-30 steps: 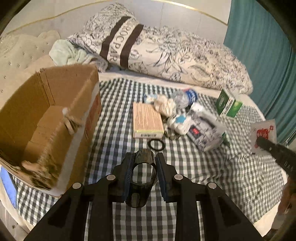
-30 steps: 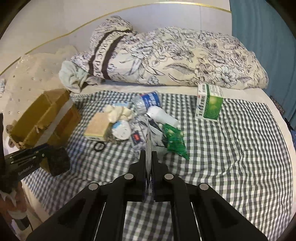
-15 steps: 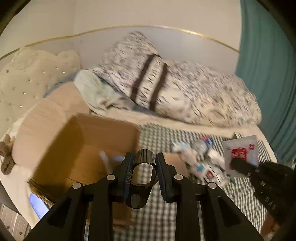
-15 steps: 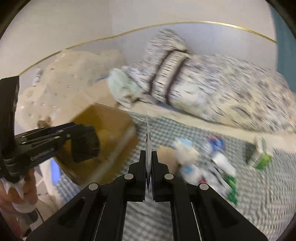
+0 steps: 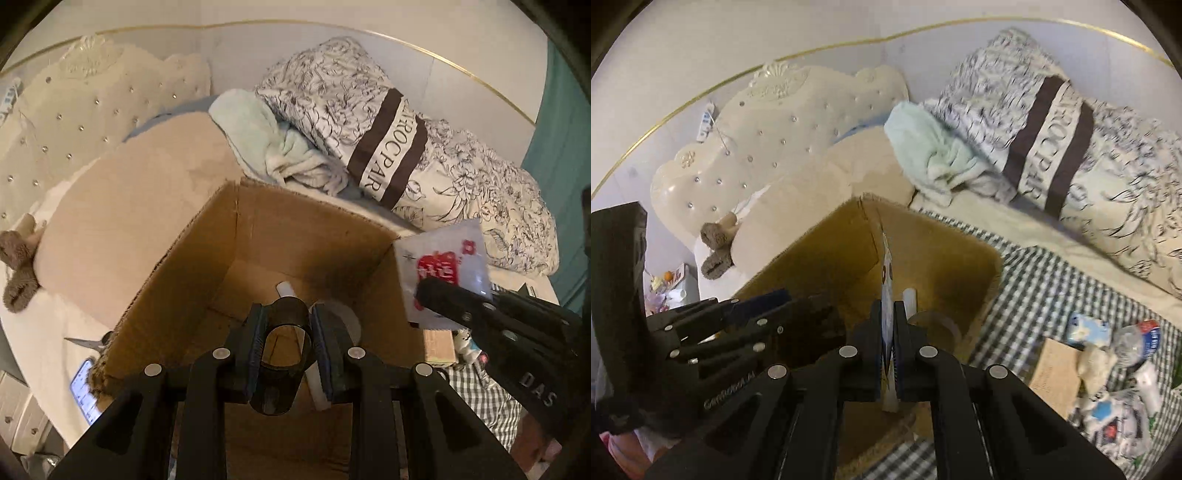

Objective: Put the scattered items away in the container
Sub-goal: 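Carry the hair tie in the left gripper into the box and release, then grasp the leaflet with the left gripper while the right grasps the floral tissue pack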

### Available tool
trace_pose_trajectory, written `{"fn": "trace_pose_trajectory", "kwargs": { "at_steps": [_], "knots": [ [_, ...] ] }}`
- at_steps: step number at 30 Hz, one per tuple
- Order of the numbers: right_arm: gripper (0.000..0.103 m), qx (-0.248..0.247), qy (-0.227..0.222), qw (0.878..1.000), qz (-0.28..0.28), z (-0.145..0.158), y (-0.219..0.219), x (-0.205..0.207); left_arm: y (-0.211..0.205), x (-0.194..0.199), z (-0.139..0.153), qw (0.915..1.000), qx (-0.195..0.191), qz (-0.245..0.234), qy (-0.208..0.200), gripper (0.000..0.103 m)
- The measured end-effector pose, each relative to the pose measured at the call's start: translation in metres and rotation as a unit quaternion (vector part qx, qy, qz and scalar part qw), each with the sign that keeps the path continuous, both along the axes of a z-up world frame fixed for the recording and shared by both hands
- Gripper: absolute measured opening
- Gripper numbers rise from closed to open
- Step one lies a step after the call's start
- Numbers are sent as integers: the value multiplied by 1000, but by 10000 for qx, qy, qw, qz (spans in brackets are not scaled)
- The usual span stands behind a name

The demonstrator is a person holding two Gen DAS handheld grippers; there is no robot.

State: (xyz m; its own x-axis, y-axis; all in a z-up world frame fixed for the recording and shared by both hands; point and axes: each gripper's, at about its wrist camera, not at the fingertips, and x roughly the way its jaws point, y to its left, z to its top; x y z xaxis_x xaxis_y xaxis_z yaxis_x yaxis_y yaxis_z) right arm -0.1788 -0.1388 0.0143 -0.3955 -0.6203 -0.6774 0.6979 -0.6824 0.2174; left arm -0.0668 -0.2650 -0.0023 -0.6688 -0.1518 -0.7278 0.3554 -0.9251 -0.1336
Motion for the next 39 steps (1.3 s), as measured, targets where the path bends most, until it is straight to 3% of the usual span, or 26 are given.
{"fn": "trace_pose_trajectory", "kwargs": {
  "at_steps": [1, 2, 3, 4, 5, 6, 7, 10, 17, 26, 33, 39],
  "knots": [
    [4, -10, -18, 10000, 22, -3, -5, -4, -1, -1, -4, 10000, -11, -36, -7, 28],
    [5, -136, -14, 9999, 22, -6, -7, -6, -2, -3, -7, 10000, -32, -82, 12, 37],
    [15, -283, 7, 9996, 12, -6, -6, -7, -2, -4, -9, 9999, -27, -117, 19, 50],
    [29, -364, 42, 9993, -20, -4, -7, -7, -2, -5, -11, 9999, -17, -129, 36, 86],
    [69, -482, 160, 9986, -150, -1, -5, -7, -3, -4, -12, 9999, -11, -86, 116, 103],
    [100, -583, 328, 9970, -383, 3, -2, -5, -3, -3, -11, 9997, -3, -56, 239, 103],
    [102, -739, 534, 9939, -615, 8, 3, -2, -1, -2, -11, 9994, 15, -79, 326, 103],
    [102, -1120, 782, 9880, -714, 19, 16, 2, 5, -4, -10, 9995, -15, -170, 249, 103],
    [102, -1171, 843, 9850, -949, 36, 65, 8, 38, -3, 6, 9993, -151, -249, 251, 103],
    [102, -953, 1285, 9687, -1896, 60, 207, 27, 146, -12, 45, 9943, -359, -853, 523, 103],
    [102, -151, 1153, 9535, -2782, 20, 320, 41, 240, -26, 11, 9873, -333, -1540, 174, 103],
    [102, 244, 791, 9461, -3131, -38, 360, 44, 262, -46, -39, 9864, -426, -1545, -373, 103]
  ]
}}
